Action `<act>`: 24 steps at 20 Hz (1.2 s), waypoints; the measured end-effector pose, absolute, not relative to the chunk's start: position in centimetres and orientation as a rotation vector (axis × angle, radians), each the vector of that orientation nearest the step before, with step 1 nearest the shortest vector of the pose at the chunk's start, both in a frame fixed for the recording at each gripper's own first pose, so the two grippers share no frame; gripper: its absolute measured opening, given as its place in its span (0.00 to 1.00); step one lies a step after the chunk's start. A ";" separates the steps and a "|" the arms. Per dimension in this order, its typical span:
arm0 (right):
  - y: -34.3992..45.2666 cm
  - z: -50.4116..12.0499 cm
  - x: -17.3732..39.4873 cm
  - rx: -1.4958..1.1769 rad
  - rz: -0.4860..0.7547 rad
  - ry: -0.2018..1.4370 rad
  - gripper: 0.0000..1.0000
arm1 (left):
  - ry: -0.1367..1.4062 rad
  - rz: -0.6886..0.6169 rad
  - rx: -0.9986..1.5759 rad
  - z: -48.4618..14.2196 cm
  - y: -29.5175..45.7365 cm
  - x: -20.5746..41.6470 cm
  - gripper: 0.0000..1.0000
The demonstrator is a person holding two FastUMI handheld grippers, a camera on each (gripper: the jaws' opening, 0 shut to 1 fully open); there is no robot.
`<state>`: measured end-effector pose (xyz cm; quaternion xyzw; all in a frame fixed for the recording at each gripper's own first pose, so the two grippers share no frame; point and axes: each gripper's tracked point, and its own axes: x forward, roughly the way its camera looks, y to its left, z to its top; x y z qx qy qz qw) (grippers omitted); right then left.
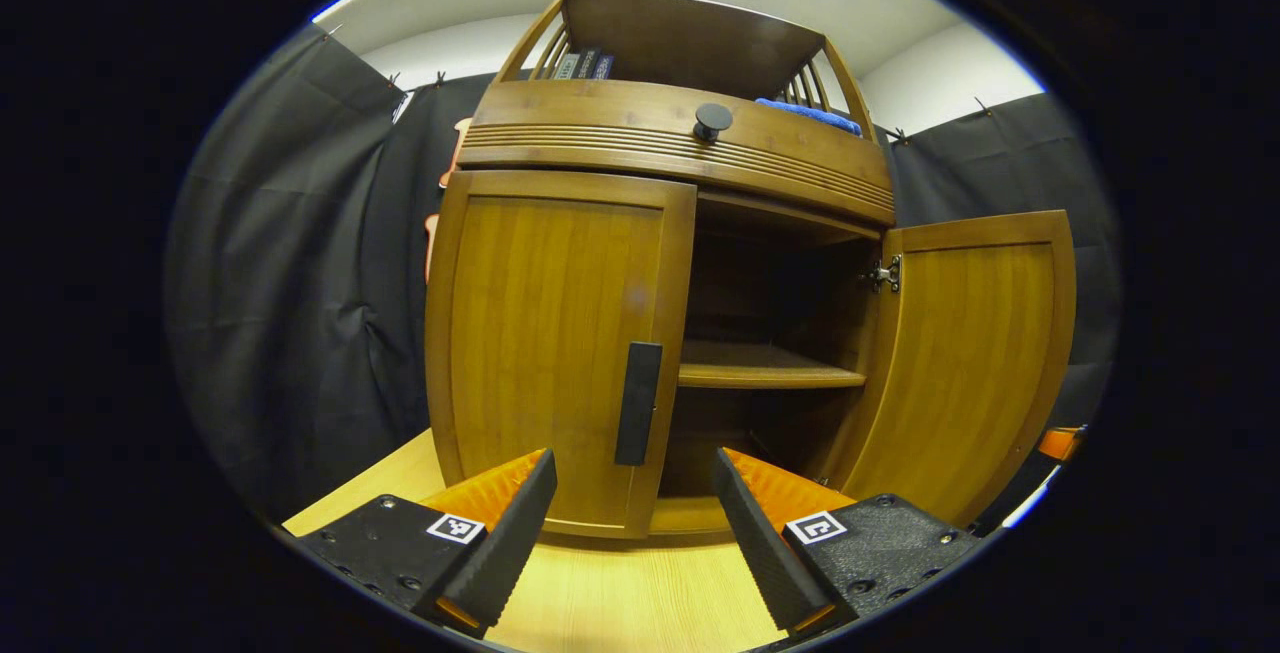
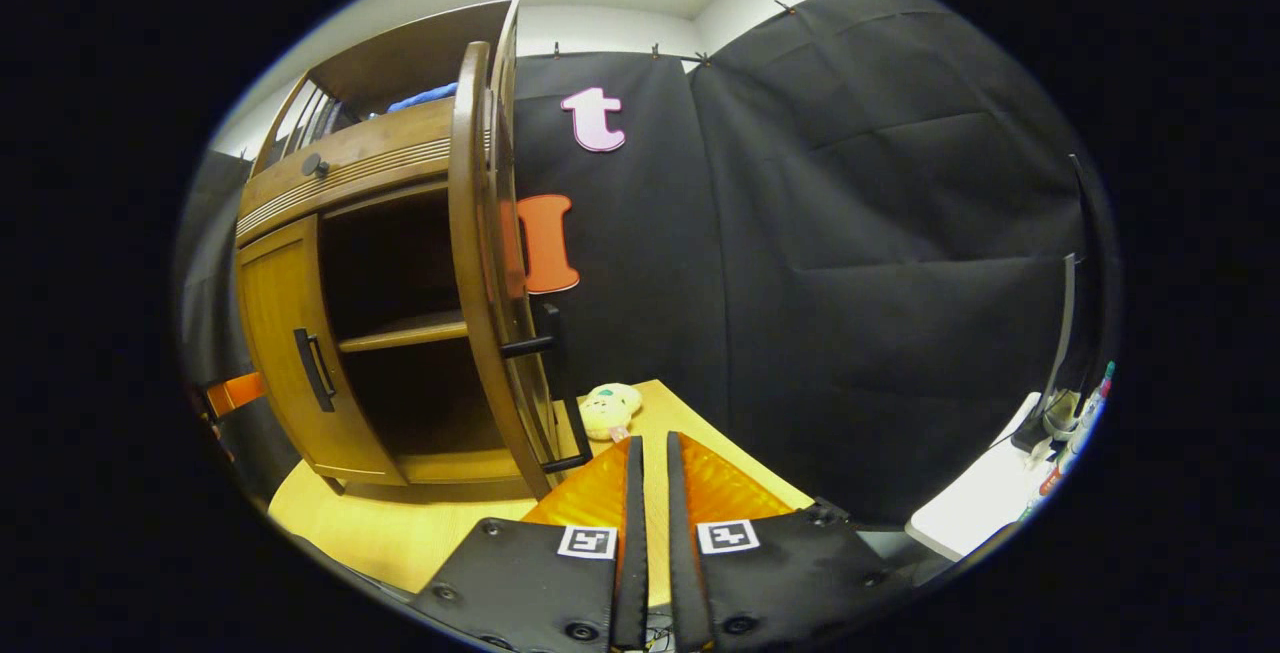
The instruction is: Open the right door of the double-door shoe cabinet with the right hand, and open the left door with the left hand.
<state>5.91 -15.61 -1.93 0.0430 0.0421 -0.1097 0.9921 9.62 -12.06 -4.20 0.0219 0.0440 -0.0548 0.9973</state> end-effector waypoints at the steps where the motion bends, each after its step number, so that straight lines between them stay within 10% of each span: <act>1: -15.9 -1.8 5.7 0.091 -0.229 0.084 0.31 | 0.087 -0.115 0.047 -4.2 -12.3 10.2 0.92; 10: -17.4 -1.5 4.9 0.079 -0.282 0.077 0.90 | 0.050 -0.105 0.069 -4.9 -12.1 16.5 0.92; 24: -17.7 -2.1 3.8 0.066 -0.316 0.116 0.98 | 0.114 -0.082 0.088 -8.8 -11.6 24.6 0.92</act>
